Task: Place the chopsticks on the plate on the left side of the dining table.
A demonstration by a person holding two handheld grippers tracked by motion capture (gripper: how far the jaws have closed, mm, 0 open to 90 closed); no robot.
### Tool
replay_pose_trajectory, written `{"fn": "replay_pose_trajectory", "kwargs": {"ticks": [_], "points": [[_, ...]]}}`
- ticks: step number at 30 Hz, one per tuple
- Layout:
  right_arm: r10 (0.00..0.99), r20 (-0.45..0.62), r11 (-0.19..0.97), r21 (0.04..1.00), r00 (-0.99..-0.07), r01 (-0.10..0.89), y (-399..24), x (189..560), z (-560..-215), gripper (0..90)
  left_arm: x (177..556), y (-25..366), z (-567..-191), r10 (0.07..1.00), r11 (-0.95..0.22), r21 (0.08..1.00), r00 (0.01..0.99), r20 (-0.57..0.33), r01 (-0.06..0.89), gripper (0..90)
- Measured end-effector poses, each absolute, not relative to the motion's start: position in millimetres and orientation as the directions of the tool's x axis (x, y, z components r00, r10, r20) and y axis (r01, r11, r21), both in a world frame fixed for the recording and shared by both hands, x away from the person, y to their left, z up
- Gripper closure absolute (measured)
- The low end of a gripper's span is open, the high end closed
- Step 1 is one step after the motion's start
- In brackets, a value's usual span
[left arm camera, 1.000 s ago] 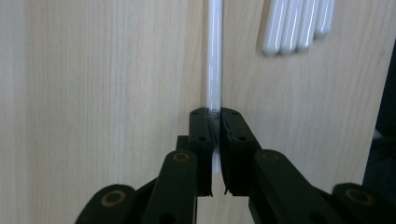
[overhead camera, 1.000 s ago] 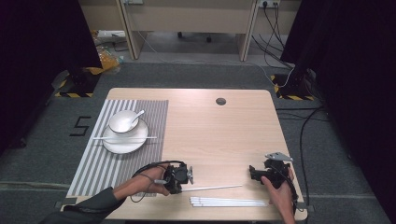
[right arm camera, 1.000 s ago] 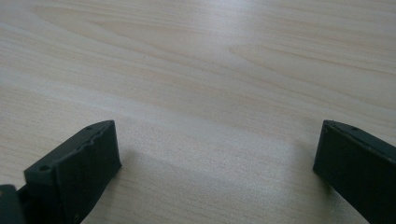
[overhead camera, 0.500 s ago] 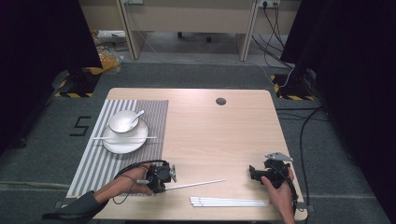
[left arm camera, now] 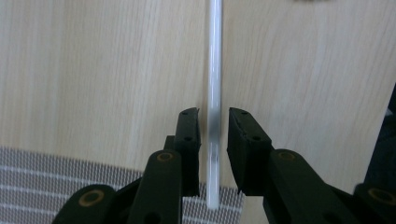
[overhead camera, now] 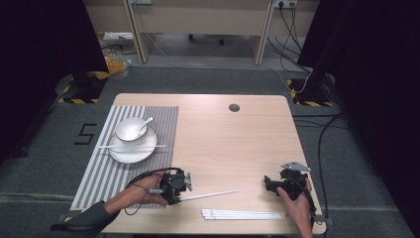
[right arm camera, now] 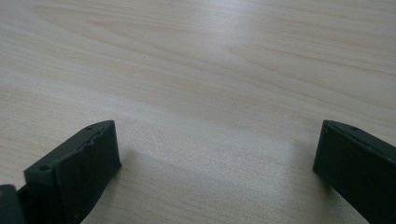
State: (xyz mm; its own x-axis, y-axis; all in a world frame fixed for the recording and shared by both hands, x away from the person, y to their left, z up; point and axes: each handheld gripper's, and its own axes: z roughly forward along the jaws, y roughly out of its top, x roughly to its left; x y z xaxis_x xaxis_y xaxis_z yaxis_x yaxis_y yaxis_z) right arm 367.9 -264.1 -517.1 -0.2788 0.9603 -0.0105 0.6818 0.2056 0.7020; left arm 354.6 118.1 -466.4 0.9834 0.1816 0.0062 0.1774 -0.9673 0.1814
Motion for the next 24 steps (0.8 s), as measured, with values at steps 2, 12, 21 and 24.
{"fn": "replay_pose_trajectory", "kwargs": {"ticks": [2,12,21,24], "points": [[0.960,-0.010,0.206,0.702,-0.279,0.682,-264.0,367.9,-517.1,0.4,356.1,110.1,-466.2,0.170,-0.969,0.183,0.985,0.005,0.166,72.5],[0.960,-0.010,0.206,0.702,-0.279,0.682,-264.0,367.9,-517.1,0.5,360.0,72.6,-465.0,0.128,-0.979,0.161,0.992,0.012,0.124,72.2],[0.960,-0.010,0.205,0.702,-0.278,0.682,-264.0,367.9,-517.1,0.5,363.9,52.5,-467.6,0.135,-0.983,0.125,0.991,0.013,0.132,72.2],[0.960,-0.010,0.205,0.702,-0.278,0.682,-263.9,367.8,-517.1,0.5,365.8,47.8,-468.8,0.138,-0.984,0.117,0.990,0.010,0.136,72.4]]}}
